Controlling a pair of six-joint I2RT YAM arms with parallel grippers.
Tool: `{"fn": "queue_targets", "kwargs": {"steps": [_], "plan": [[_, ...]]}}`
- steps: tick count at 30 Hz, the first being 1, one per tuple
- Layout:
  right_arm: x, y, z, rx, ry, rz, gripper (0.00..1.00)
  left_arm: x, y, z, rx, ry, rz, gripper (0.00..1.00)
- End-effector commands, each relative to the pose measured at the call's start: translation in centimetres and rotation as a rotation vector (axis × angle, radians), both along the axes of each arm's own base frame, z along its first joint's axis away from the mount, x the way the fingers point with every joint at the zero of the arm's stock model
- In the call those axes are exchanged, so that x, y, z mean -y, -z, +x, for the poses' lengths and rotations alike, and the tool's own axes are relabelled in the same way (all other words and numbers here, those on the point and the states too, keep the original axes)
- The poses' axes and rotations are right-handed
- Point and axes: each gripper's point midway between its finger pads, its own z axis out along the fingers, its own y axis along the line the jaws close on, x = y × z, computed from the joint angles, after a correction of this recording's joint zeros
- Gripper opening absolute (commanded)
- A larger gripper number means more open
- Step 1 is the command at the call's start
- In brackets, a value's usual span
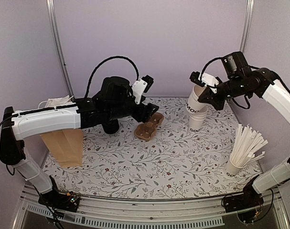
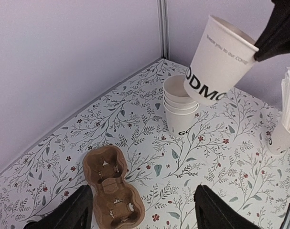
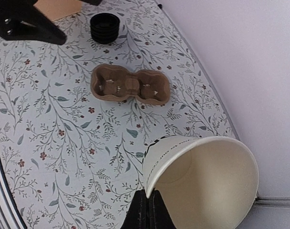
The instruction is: Pack the takeout coffee
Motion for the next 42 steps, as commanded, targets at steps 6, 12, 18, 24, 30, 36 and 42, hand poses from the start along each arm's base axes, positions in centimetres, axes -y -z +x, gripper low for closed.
{"fn": "queue_targets", "kwargs": {"steps": [6, 12, 18, 24, 30, 36, 42], "plan": [[-7.0, 7.7, -9.6, -0.120, -0.410, -0.152, 0.00, -4.7, -2.7, -0.6, -0.048, -0.149, -0.053, 0.76], [-10.8, 10.7, -14.2, -0.119, -0.606, -0.218, 0.00, -7.2, -2.4, -0.6, -0.073, -0.221, -0.061, 0.77], [-13.5, 12.8, -16.9, -0.125, -0.716, -0.256, 0.00, -7.8, -2.1, -1.2, -0.102, -0.228, -0.089, 0.77], [-14.3, 16.8, -18.1, -0.183, -0.753, -0.300, 0.00, -7.8, -1.4, -1.6, -0.135, -0.214, -0.073, 0.77], [-14.4, 19.2, -17.7, -0.197, -0.724, -0.326, 0.00, -8.0, -0.5, -1.9, -0.150, -0.209, -0.060, 0.77], [-14.5, 20.4, -17.3, -0.196, -0.707, -0.338, 0.00, -7.9, 0.7, -2.0, -0.163, -0.205, -0.046, 0.77], [-14.5, 20.5, -17.1, -0.192, -0.697, -0.344, 0.17, -7.5, 1.4, -2.0, -0.181, -0.190, -0.044, 0.77]]}}
